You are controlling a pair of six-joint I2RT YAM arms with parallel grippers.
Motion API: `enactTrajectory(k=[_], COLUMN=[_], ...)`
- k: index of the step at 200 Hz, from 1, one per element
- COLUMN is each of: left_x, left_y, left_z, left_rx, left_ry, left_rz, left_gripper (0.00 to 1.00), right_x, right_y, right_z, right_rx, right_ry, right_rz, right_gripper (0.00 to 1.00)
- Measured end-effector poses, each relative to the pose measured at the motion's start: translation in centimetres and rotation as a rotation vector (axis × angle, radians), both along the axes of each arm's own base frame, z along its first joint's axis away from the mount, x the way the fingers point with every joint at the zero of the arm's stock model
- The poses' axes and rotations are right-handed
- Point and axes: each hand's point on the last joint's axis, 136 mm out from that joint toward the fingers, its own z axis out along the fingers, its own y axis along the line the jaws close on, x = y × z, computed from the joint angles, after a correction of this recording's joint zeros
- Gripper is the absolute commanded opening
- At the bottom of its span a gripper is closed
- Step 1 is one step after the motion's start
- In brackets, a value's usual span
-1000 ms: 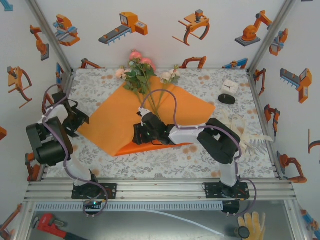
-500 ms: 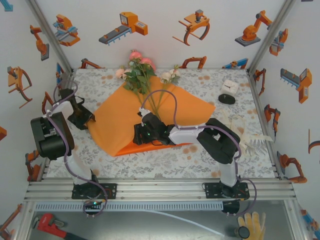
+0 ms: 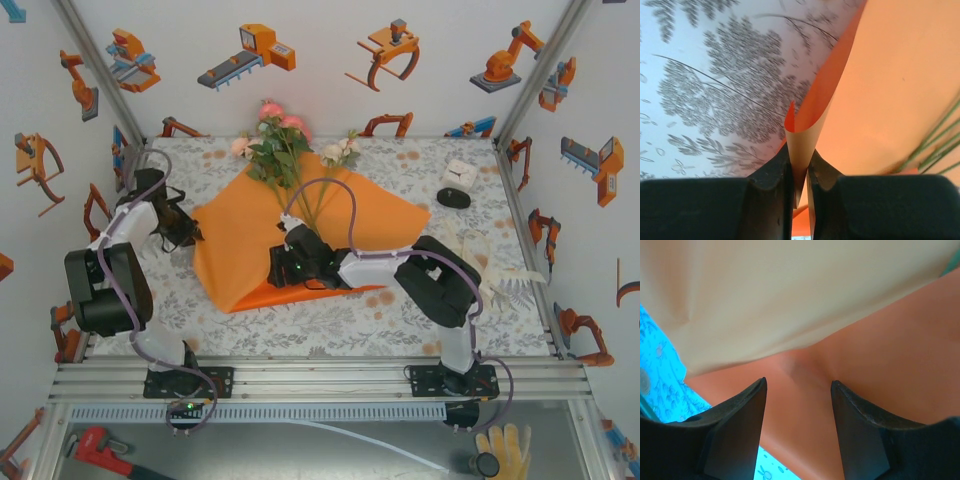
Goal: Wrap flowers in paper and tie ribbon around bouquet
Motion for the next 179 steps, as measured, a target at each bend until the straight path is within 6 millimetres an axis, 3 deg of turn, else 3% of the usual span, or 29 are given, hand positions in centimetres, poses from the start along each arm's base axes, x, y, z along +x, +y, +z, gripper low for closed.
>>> enactTrajectory(k=[56, 110, 146, 179], left_x=[0.5, 2.5, 3.4, 4.5], left_y=[-4.1, -6.5, -9.5, -10.9], left_z=[4.3, 8.5, 9.4, 8.9], left_rx=[0.008, 0.008, 0.009, 0.014], left_ry=[-0.059, -0.144, -0.169, -0.156], left_rz=[-0.043, -0.023, -0.071, -0.077], left_gripper=[0.14, 0.14, 0.14, 0.14], right_x=[2.5, 2.1, 0.8, -2.5], right_y=[-2.7, -3.3, -4.1, -4.0], right_z=[0.5, 4.4, 5.2, 7.0], right_rx=[-0.046, 0.013, 0.032, 0.054], right_ry=[-0.054, -0.1, -0.096, -0.109], right_rz=[-0.11, -0.108, -0.103, -0.051], right_gripper=[0.52, 0.53, 0.53, 0.53])
